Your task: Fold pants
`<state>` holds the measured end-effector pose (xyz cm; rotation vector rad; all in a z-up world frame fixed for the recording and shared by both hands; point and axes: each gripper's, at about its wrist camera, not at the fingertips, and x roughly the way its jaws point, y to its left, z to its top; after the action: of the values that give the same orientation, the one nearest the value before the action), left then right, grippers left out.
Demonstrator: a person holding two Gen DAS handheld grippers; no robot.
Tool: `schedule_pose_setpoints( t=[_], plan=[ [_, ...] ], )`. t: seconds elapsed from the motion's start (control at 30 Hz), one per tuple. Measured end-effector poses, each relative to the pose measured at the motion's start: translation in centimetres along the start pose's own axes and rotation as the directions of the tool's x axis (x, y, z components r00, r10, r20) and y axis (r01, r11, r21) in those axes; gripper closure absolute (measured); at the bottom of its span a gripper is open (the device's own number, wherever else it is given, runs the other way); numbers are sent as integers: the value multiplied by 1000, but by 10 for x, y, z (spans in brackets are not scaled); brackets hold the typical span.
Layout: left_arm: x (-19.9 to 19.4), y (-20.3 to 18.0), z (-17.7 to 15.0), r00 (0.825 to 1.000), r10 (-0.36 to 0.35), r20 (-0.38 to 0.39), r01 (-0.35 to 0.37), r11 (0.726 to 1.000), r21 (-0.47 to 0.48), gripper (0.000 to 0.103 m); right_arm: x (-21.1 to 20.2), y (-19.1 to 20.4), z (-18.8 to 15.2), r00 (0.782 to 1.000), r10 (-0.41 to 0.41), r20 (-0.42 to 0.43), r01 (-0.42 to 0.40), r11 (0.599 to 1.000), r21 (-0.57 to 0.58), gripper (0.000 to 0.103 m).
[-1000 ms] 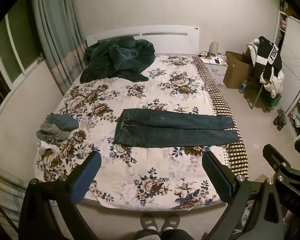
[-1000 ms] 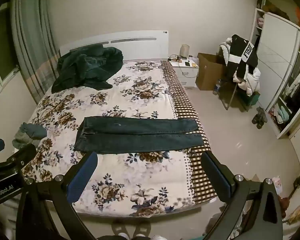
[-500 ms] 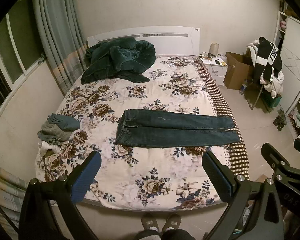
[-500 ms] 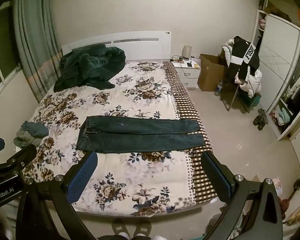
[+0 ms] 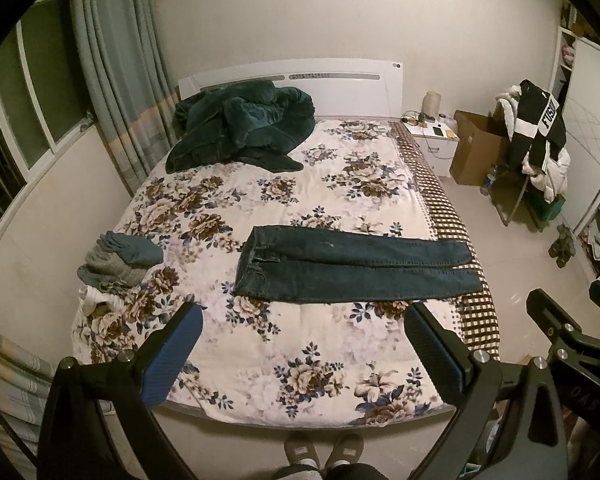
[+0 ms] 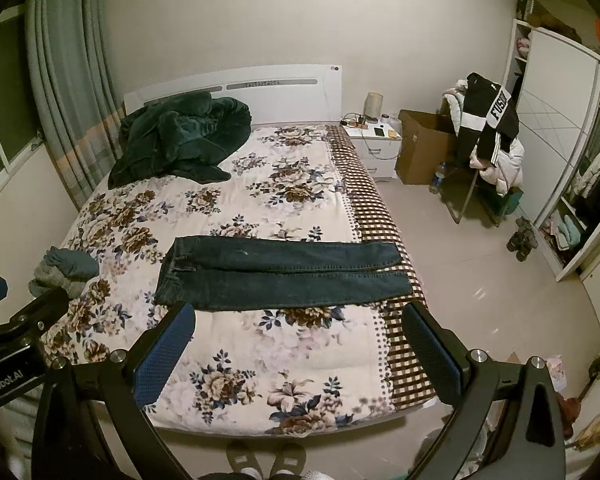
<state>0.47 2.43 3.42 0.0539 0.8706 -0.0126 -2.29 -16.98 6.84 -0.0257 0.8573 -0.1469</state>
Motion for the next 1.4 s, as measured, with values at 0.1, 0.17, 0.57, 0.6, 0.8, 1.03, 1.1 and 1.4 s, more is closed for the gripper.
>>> schedule_pose_setpoints(
  t=[0.1, 0.17, 0.57, 0.6, 0.8, 1.03, 1.1, 1.4],
  plan=[
    [1, 2, 3, 1000, 2, 2, -2, 1000, 0, 0, -11, 8, 11, 1000, 2, 2, -2, 1000, -1, 0],
    [1, 3, 5, 1000, 3, 4, -3, 1000, 0, 0, -17, 13, 20, 1000, 7, 4, -7, 1000, 0, 0],
    [2, 4, 2, 1000, 1, 7, -1, 1000, 2, 0, -18, 14, 23, 1000, 11, 8, -11, 1000, 1, 0],
    [2, 4, 2, 1000, 0, 8, 0, 1000, 2, 0, -18, 14, 23, 1000, 11, 8, -11, 1000, 1, 0],
    [2, 4, 1, 1000, 1, 10, -1, 1000, 3, 0, -19, 17, 27, 1000, 16, 7, -16, 1000, 2, 0],
    [1, 4, 1, 1000, 4, 12, -4, 1000, 0, 0, -17, 16, 23, 1000, 17, 9, -17, 1000, 2, 0],
    [1, 3, 0, 1000, 2, 11, -2, 1000, 0, 0, -18, 18, 25, 1000, 16, 9, -16, 1000, 1, 0],
    [0, 4, -1, 1000, 3, 13, -3, 1000, 0, 0, -17, 16, 23, 1000, 16, 9, -16, 1000, 2, 0]
  ],
)
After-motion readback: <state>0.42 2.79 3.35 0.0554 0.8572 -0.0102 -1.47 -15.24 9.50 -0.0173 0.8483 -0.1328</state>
